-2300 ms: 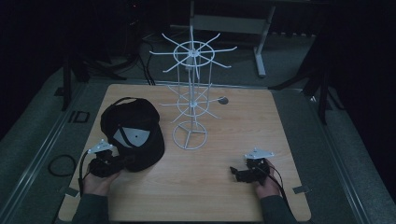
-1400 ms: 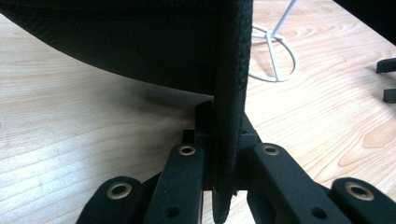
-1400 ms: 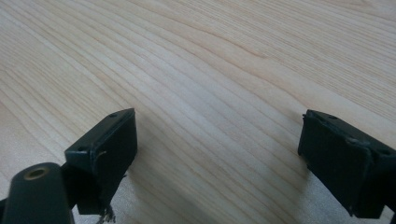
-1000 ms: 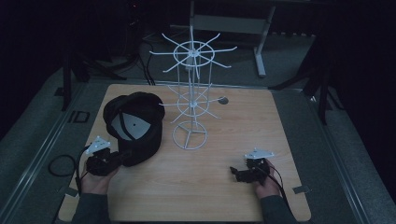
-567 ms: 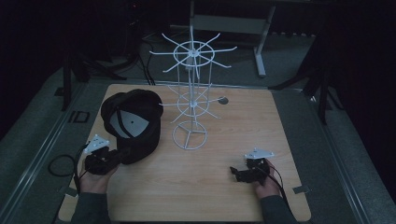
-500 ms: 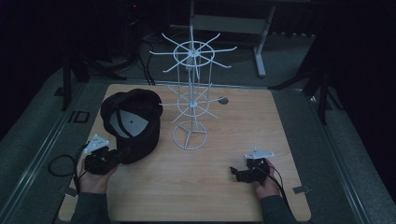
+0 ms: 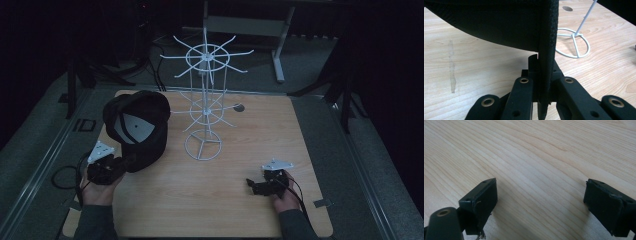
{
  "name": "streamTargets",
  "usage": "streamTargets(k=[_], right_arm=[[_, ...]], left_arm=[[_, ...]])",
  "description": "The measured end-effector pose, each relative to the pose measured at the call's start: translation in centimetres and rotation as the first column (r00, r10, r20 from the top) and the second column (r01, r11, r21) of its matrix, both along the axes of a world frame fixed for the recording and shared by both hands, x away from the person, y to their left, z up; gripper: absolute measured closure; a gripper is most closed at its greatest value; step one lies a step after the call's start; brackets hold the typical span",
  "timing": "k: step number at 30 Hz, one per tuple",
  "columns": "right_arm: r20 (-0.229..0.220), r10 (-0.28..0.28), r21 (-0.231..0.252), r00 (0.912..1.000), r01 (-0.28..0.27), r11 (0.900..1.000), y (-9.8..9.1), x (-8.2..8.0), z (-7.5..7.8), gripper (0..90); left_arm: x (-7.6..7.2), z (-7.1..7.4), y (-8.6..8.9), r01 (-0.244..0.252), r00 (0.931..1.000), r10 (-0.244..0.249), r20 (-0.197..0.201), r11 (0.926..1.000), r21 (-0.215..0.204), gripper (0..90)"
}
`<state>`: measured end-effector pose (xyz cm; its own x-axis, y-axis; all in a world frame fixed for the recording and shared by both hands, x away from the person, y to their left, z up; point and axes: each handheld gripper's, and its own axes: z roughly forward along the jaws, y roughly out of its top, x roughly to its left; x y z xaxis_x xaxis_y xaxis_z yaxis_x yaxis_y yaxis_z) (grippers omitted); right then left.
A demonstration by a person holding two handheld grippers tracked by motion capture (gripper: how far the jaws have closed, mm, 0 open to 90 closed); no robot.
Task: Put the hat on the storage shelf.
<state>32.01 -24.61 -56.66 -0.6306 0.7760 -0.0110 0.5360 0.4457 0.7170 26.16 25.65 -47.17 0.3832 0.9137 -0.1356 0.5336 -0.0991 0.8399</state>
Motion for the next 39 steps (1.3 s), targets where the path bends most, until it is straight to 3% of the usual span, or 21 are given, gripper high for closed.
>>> streamTargets(k=[16,39], right_arm=[[0.000,0.000,0.000,1.0000,0.000,1.0000,0.0,0.0,0.0,11.7],[0.001,0.000,0.001,1.0000,0.000,1.0000,0.0,0.0,0.0,11.7]], left_arm=[[-0.1,1.4,0.0,-0.030,0.9990,0.029,0.033,0.9990,0.032,86.4],[0.0,2.8,-0.2,-0.052,0.9962,0.049,0.072,0.9977,0.043,86.4]])
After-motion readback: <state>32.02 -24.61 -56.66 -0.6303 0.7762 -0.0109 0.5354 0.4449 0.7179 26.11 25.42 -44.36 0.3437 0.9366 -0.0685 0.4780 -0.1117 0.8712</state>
